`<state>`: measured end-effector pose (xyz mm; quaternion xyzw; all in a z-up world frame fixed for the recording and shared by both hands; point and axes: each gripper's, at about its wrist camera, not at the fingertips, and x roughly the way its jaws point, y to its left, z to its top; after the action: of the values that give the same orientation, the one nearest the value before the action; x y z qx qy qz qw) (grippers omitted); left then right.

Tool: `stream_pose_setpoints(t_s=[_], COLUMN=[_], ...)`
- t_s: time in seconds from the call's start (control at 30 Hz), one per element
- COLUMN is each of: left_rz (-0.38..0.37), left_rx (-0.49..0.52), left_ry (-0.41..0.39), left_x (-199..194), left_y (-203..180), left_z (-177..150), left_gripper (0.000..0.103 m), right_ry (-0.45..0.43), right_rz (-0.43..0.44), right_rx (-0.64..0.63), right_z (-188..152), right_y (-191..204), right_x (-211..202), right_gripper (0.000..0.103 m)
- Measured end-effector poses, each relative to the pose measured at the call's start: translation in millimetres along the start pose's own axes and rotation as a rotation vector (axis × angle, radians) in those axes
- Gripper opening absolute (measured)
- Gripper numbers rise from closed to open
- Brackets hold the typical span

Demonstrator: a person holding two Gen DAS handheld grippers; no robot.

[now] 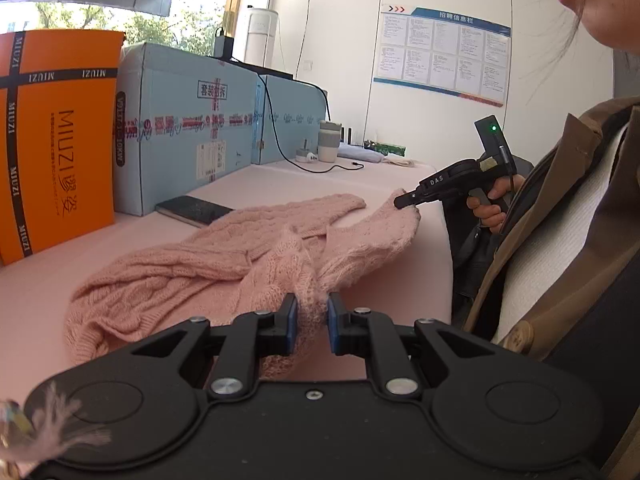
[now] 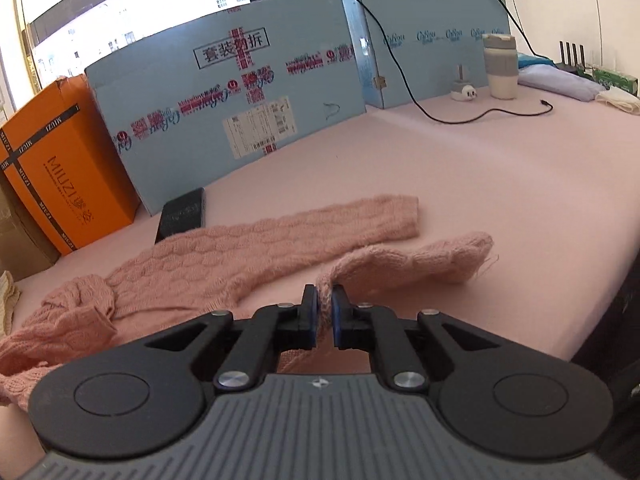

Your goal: Fold clothes

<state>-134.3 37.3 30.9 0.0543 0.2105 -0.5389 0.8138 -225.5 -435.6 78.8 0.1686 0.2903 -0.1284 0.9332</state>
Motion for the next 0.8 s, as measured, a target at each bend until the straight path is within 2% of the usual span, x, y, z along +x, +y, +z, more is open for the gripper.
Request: stream_pose_setpoints(t_s=[0.03,0.1,0.17,0.2,0.23,0.3,0.33,0.37,0.43,0.53,0.57,0.63,0.67,0.73,0.77,0.8], left_rz=[-0.004,-0.013,-0.013,-0.013,-0.016,-0.005,0.011,0.027,0.078,0.216,0.284,0.471,0.561,0.691,0.709,0.695], left_rx=[-0.015,-0.047,-0.074,-0.084,-0.096,-0.093,-0.079,-0.066,-0.052,-0.118,-0.178,-0.356,-0.449,-0.637,-0.709,-0.725], left_ry=[0.024,0.075,0.149,0.166,0.168,0.142,0.116,0.091,0.010,-0.128,-0.183,-0.256,-0.266,-0.252,-0.238,-0.207], left_x=[1.2,3.7,7.6,7.7,5.5,-2.7,-7.8,-12.9,-25.2,-39.6,-43.3,-42.7,-40.1,-33.4,-30.2,-23.4], left_y=[-0.6,-1.3,-2.9,-3.7,-4.6,-9.1,-12.0,-14.9,-14.3,3.9,15.4,44.2,59.1,92.0,107.0,116.3], left_z=[-3.4,-10.8,-20.4,-23.6,-25.5,-23.4,-20.6,-17.8,-7.8,8.2,11.8,16.3,16.9,15.1,13.3,13.0], left_gripper=[0.016,0.016,0.020,0.020,0.025,0.044,0.057,0.064,0.070,0.086,0.095,0.103,0.103,0.103,0.103,0.103], right_ry=[0.009,-0.001,-0.039,-0.056,-0.075,-0.123,-0.143,-0.158,-0.179,-0.144,-0.124,-0.076,-0.048,-0.007,0.007,0.016], right_rz=[-0.006,-0.059,-0.162,-0.208,-0.240,-0.265,-0.268,-0.258,-0.233,-0.171,-0.156,-0.139,-0.133,-0.127,-0.129,-0.133], right_rx=[0.007,0.027,0.065,0.083,0.101,0.131,0.143,0.150,0.163,0.175,0.178,0.192,0.206,0.228,0.232,0.229], right_z=[-6.3,-13.5,-13.6,-10.5,-6.0,6.4,13.1,20.4,35.4,56.3,62.3,71.0,74.8,80.7,82.1,81.8], right_y=[-4.8,-14.8,-28.3,-34.3,-39.8,-49.0,-52.0,-52.8,-53.6,-48.7,-46.7,-43.7,-42.5,-40.4,-39.6,-38.7], right_x=[-1.6,-5.2,-8.7,-9.5,-9.9,-9.7,-7.7,-3.2,7.7,39.8,52.4,77.1,90.8,112.0,119.3,123.6], right_gripper=[0.008,0.016,0.043,0.047,0.048,0.051,0.056,0.062,0.065,0.066,0.066,0.066,0.066,0.066,0.066,0.066])
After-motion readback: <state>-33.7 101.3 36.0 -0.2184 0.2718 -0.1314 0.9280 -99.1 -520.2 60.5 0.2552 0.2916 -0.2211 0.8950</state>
